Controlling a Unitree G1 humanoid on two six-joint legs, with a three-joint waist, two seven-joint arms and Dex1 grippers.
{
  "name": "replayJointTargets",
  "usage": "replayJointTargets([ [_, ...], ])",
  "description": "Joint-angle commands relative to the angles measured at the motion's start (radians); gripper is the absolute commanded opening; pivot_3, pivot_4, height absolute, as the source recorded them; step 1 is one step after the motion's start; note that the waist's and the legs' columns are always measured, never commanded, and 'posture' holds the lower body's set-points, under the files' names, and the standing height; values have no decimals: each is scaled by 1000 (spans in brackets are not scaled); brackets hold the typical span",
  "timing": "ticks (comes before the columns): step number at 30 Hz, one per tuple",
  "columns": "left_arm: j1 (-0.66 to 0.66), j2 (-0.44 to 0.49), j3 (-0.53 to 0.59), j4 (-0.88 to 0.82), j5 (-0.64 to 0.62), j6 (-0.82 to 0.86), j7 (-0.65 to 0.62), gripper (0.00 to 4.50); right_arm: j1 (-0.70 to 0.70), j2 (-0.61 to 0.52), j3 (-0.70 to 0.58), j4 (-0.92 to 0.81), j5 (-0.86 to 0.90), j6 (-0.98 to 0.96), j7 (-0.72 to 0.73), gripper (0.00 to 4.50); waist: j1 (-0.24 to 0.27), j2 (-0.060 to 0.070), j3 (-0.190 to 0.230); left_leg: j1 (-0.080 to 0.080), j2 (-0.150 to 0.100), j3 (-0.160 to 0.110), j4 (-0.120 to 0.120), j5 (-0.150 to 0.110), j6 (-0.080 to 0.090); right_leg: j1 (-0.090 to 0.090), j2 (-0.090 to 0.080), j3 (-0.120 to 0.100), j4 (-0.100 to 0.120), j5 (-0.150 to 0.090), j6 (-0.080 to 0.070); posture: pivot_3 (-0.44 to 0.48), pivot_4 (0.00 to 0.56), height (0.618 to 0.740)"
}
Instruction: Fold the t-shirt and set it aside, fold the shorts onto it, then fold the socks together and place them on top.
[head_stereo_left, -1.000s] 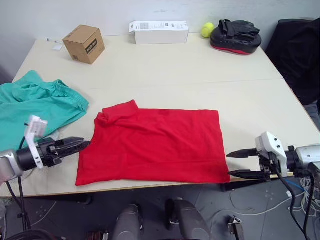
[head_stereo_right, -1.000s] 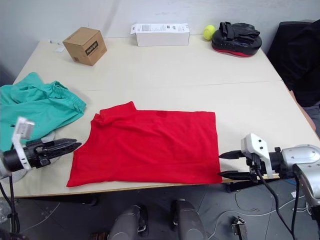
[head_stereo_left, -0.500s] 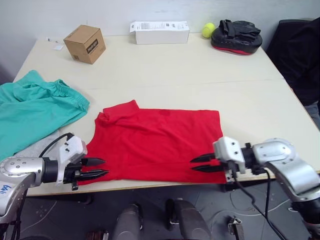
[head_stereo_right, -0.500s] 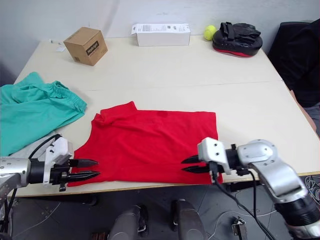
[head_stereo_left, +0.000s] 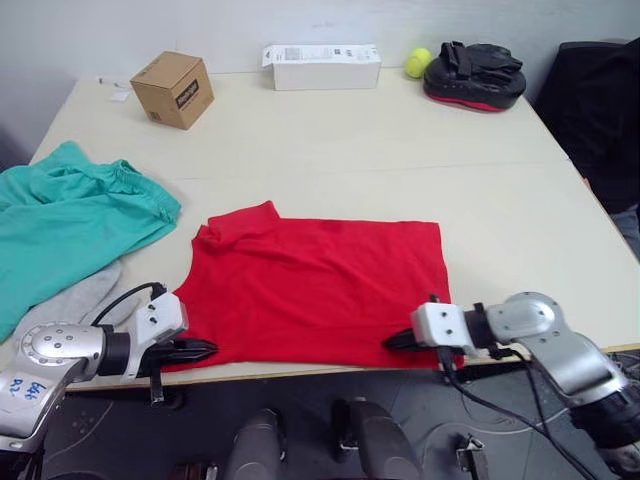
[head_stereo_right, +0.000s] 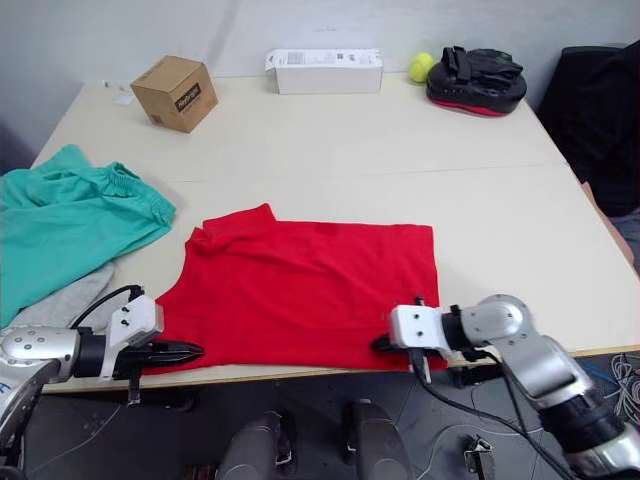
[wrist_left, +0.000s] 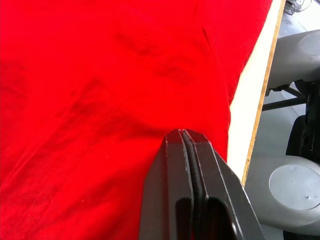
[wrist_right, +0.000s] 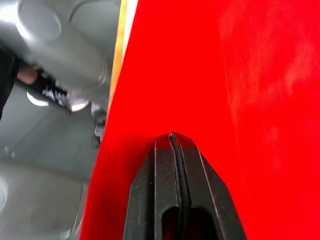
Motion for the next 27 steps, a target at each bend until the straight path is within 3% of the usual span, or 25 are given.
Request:
replayJointTargets([
  [1,43,11,-5,43,43,-12,-3,37,84,-99,-100,81,6,-41,40,0,1,-1,-1,1,0,0,0,0,0,1,0,0,0,0,0,0,150,740],
  [6,44,-2,3,56,30,-20,8,37,101,-155,-202,146,62,-76,71,0,-4,0,-1,15,1,-1,-3,-4,-6,16,1,-1,-11,-3,-4,0,150,740],
  [14,11,-30,-9,47,17,-2,15,37,-83,33,-148,-117,294,247,-14,0,-4,3,0,14,0,-2,-2,-4,-4,14,3,2,-12,1,-1,0,150,740],
  [17,7,-35,-10,48,19,-2,15,37,-78,82,-48,-171,223,237,-30,0,4,3,0,13,0,-3,-4,-5,-5,14,3,2,-12,1,0,0,150,740],
  [21,2,-43,-12,49,22,-3,18,37,-47,96,58,-120,64,123,-46,0,12,5,-1,12,0,-2,-4,-8,0,13,1,1,-11,0,1,0,150,740],
  [27,9,-47,-11,45,23,-3,20,37,-1,39,53,-17,-47,21,-56,0,14,6,-2,13,0,-1,-4,-9,1,13,1,1,-10,-1,0,0,150,740],
])
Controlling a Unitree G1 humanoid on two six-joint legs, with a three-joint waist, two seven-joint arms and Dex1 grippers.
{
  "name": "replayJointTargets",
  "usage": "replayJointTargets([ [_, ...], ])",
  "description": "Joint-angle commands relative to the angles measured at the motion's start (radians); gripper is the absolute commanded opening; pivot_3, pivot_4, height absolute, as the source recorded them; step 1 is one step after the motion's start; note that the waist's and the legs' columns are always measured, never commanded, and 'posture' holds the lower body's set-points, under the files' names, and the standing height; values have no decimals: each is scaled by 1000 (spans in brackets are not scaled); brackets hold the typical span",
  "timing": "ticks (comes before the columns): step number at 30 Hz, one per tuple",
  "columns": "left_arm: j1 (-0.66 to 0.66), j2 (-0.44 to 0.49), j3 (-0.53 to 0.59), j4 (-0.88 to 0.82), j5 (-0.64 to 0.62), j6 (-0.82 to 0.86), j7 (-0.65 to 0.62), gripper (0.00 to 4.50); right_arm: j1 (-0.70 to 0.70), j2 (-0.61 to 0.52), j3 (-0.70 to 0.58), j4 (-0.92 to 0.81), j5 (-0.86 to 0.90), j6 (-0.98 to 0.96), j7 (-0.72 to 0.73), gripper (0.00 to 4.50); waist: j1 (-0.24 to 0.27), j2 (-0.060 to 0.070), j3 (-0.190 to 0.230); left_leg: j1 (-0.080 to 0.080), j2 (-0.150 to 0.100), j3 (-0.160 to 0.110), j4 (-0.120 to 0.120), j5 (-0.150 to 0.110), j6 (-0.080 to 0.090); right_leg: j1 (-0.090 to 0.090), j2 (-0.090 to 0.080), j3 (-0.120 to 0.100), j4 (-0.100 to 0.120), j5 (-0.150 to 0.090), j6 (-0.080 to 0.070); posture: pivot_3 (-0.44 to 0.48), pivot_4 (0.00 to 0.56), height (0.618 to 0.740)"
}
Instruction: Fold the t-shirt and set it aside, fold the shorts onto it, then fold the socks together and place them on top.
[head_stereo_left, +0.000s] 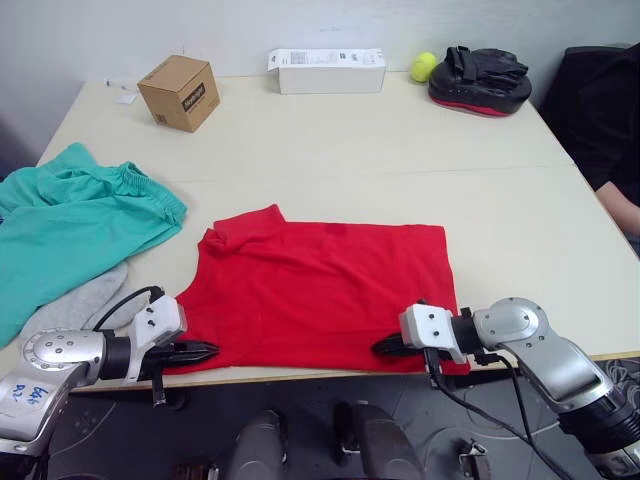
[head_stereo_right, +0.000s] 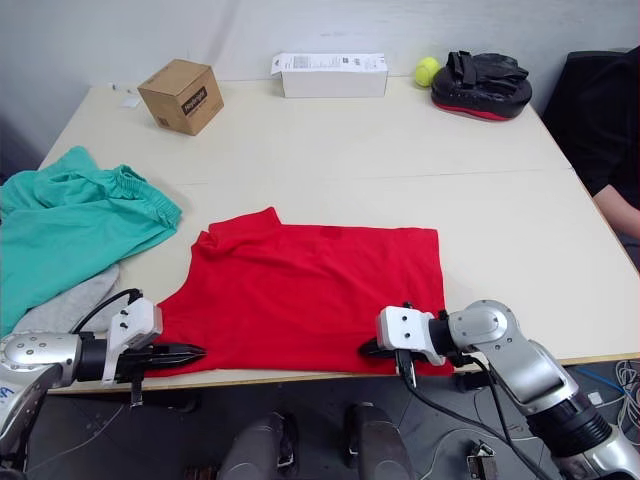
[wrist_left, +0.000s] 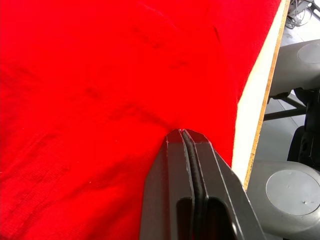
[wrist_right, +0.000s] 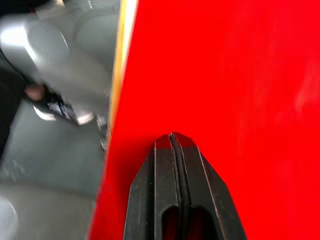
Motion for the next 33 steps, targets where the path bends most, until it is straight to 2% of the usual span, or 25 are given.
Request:
replayJointTargets([
  [1,21,-7,-11,9,26,12,21,37,48,-75,-54,41,-33,-55,16,0,3,0,0,0,0,0,0,0,-1,0,0,0,0,0,0,0,150,740],
  [6,53,-11,10,6,23,8,32,37,141,-202,-190,96,18,-116,69,0,9,-1,-1,0,0,0,1,-1,-3,2,0,0,-4,-1,-1,0,150,740],
  [9,55,-17,18,11,20,10,37,37,143,-230,-234,143,31,-136,82,0,8,-1,-1,0,0,0,1,-1,-3,3,0,1,-6,-2,-3,0,150,740],
  [11,56,-24,25,13,13,14,40,37,124,-225,-263,137,79,-108,97,0,6,-1,-1,0,0,0,1,-1,-3,3,0,1,-6,-2,-3,0,150,740],
  [15,50,-45,97,-9,-83,82,28,37,9,-148,-323,54,276,101,60,0,-6,1,0,0,0,0,0,0,-3,1,1,1,-5,1,-1,0,150,740],
  [19,-39,-52,245,-30,-298,290,62,37,-107,-58,-335,3,351,240,-43,0,-14,-3,2,-2,1,-2,1,0,-4,0,1,0,-4,2,1,0,150,740],
  [21,-96,-51,288,-22,-367,375,100,426,-140,-34,-331,-10,358,280,-74,0,-13,-4,3,-3,1,-2,0,1,-4,-1,1,-1,-4,2,1,0,150,740],
  [23,-208,-49,309,35,-423,472,159,939,-188,-7,-313,-25,369,322,-91,0,-11,-4,3,-5,0,-2,0,1,-2,-1,0,-1,-4,2,2,0,150,740],
  [25,-347,-49,313,127,-456,581,236,1558,-232,21,-295,-37,379,357,-102,356,-11,-4,3,-6,0,-2,1,1,1,-2,0,-1,-2,3,4,0,150,740],
  [29,-692,-67,221,393,-427,742,340,2879,-320,82,-239,-52,361,382,-121,1633,-14,-6,4,-5,-1,-2,1,0,-1,-3,0,-1,2,1,6,0,150,740],
  [33,-974,-128,127,720,-315,791,425,4235,-364,122,-213,-64,359,398,-135,3075,-15,-7,4,-7,-1,-2,3,2,-6,-6,0,-1,7,0,9,0,150,740],
])
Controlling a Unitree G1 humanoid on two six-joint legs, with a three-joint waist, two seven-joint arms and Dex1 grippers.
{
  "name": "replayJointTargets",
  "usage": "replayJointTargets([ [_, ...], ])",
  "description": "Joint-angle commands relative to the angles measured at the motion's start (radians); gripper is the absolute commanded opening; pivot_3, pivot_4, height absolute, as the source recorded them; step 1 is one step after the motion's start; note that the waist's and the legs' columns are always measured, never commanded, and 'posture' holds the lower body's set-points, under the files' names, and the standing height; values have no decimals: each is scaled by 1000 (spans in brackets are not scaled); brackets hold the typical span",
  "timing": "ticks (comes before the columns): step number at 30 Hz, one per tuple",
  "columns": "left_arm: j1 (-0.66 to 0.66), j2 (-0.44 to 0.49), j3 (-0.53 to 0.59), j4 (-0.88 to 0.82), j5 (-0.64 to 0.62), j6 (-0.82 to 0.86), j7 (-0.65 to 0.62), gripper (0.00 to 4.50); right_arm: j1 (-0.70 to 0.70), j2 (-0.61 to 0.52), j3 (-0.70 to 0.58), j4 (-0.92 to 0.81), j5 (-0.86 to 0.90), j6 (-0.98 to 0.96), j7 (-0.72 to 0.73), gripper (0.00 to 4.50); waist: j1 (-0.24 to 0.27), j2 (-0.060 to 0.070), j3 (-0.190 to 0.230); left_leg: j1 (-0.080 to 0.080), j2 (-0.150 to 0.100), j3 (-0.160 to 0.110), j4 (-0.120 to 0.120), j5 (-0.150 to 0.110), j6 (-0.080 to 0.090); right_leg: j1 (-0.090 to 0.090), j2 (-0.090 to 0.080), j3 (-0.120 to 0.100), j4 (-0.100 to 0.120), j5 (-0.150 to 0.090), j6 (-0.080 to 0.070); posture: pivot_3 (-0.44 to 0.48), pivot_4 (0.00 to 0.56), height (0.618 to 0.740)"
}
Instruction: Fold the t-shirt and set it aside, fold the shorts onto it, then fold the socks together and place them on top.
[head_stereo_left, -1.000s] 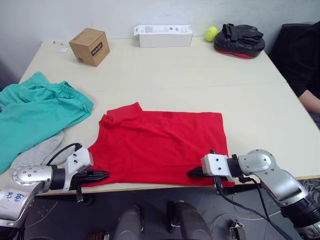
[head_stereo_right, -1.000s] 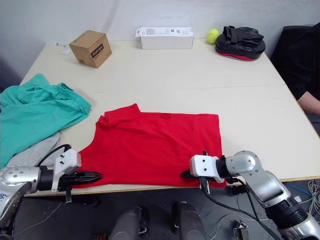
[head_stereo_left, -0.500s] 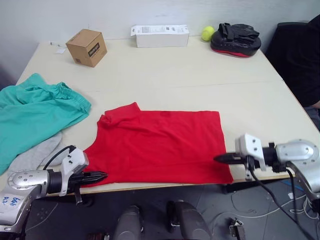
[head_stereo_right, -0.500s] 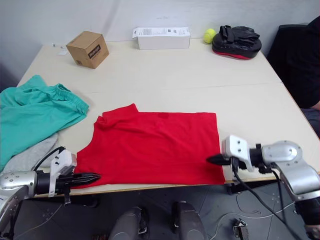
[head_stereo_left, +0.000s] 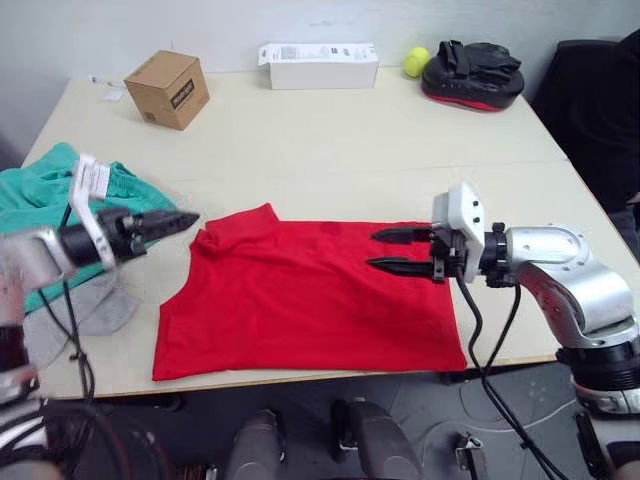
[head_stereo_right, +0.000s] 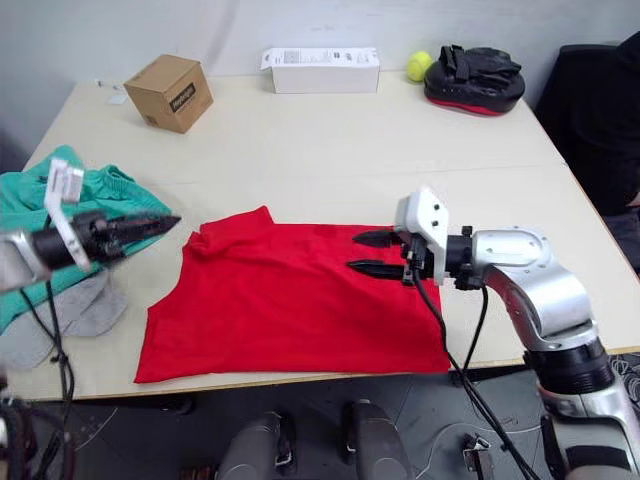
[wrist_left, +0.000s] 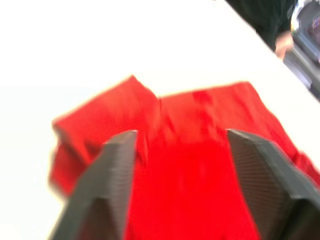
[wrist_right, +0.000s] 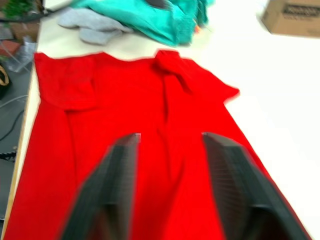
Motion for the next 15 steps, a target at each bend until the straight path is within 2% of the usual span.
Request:
replayJointTargets([
  [1,-175,-38,-64,267,99,34,63,4493,-29,22,5,-46,7,8,-17,3370,-2,-1,0,0,0,1,0,0,-1,-1,0,1,1,0,0,0,150,740],
  [4,-299,-73,-121,468,187,2,73,4500,-24,32,9,-68,-1,3,-35,4470,-3,-2,1,-1,0,2,1,0,-1,-3,0,1,2,-1,1,0,150,740],
  [9,-435,-116,-151,721,306,-94,101,4500,17,25,-10,-128,13,18,-57,4470,-2,-2,1,-15,0,5,7,1,-4,-20,0,2,10,-1,0,0,150,740],
  [15,-520,-144,-145,878,377,-117,96,4500,66,2,-39,-191,32,44,-75,4470,-2,-3,1,-16,0,5,12,2,-3,-21,0,2,13,-2,0,0,150,740],
])
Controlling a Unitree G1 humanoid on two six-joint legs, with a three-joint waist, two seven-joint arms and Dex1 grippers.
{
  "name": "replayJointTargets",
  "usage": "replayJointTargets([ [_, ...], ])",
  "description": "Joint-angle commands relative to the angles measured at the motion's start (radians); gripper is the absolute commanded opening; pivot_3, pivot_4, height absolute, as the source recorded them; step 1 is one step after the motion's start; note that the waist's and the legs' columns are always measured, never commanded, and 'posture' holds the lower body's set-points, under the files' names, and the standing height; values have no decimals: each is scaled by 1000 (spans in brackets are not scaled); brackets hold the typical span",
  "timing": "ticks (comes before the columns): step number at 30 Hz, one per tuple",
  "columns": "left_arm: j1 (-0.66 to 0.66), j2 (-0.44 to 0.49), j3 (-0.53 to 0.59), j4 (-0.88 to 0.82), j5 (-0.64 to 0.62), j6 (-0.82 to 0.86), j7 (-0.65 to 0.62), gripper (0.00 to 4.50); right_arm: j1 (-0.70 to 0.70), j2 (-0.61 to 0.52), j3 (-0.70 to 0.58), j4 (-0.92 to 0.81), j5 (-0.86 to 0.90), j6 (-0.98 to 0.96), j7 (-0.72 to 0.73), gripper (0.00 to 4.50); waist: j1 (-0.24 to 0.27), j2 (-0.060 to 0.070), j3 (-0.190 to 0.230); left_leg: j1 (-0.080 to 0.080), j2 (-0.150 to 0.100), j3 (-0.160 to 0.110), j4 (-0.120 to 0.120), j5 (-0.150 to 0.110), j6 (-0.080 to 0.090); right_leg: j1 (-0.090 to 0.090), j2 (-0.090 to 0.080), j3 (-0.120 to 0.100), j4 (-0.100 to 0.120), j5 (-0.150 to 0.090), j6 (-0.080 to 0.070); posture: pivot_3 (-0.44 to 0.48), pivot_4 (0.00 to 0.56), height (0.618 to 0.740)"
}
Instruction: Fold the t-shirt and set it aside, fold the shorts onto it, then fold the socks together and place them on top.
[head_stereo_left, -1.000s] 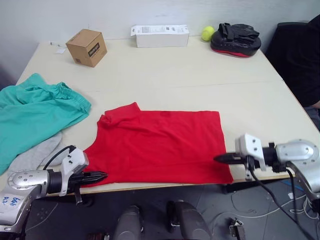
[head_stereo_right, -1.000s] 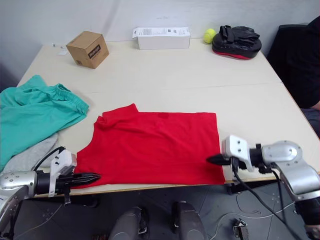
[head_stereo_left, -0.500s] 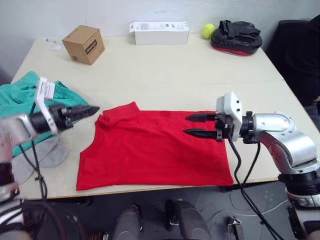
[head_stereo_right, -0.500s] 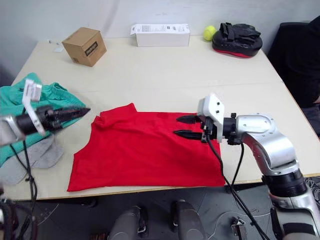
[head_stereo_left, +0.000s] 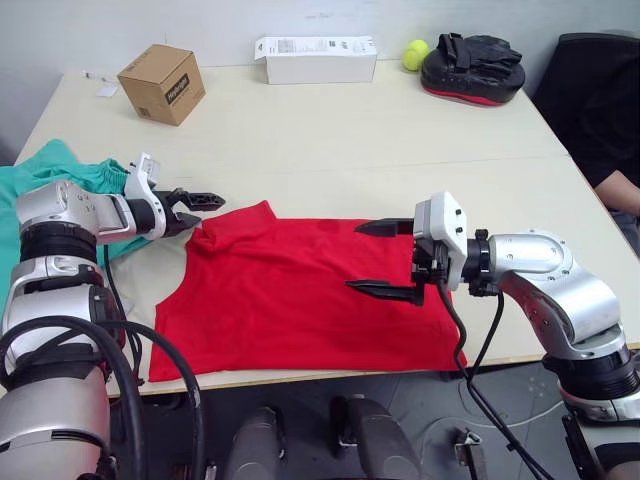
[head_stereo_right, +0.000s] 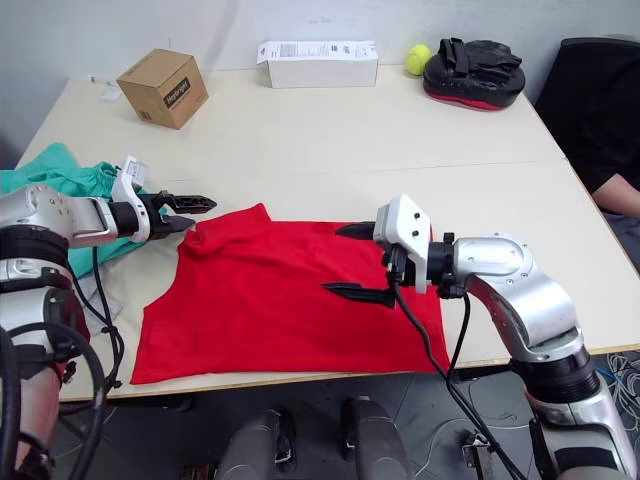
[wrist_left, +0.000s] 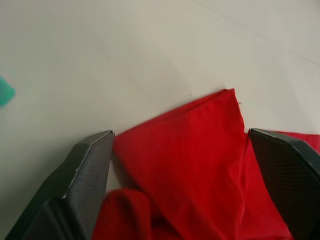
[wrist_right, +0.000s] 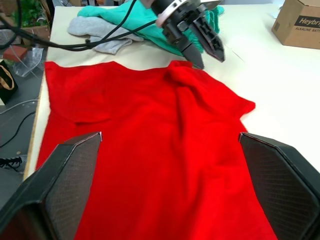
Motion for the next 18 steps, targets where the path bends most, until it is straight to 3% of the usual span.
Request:
replayJointTargets([
  [1,-44,-8,2,57,46,-8,-15,4500,13,-24,-54,-65,28,10,-12,4470,1,0,0,0,0,0,2,0,0,0,0,0,1,0,0,0,150,740],
  [6,-55,-29,18,116,85,-31,12,4500,28,-26,-65,-91,38,29,-33,4470,1,0,0,1,0,-1,5,-1,1,1,0,0,4,0,0,0,150,740],
  [9,-55,-42,32,134,97,-54,11,3909,42,-28,-68,-104,39,33,-44,4500,2,0,0,2,0,-1,5,-1,1,2,-1,0,7,0,0,0,150,740],
  [18,-49,-58,91,168,108,-85,32,980,103,-63,-80,-89,8,-6,-42,4500,2,-2,1,2,-1,-2,6,0,1,2,-1,0,9,0,0,0,150,740],
])
